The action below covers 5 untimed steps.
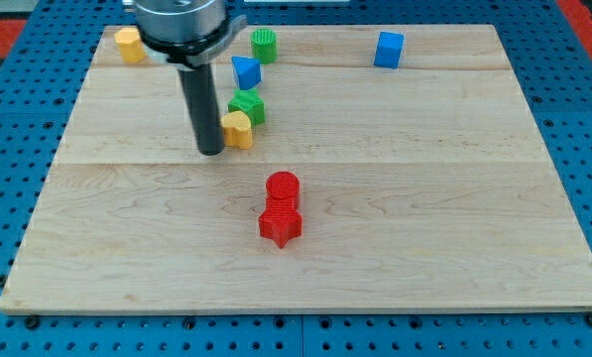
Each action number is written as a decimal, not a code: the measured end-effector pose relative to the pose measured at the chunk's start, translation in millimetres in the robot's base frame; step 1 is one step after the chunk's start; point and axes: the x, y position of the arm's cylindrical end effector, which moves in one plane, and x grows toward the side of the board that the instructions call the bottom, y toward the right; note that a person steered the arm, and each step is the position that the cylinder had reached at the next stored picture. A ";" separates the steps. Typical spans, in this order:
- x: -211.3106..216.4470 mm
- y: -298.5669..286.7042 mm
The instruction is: Move the green star into the red blocks
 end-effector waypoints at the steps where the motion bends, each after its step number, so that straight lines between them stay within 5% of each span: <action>1: -1.1 -48.9; 5: -2.8 -70.8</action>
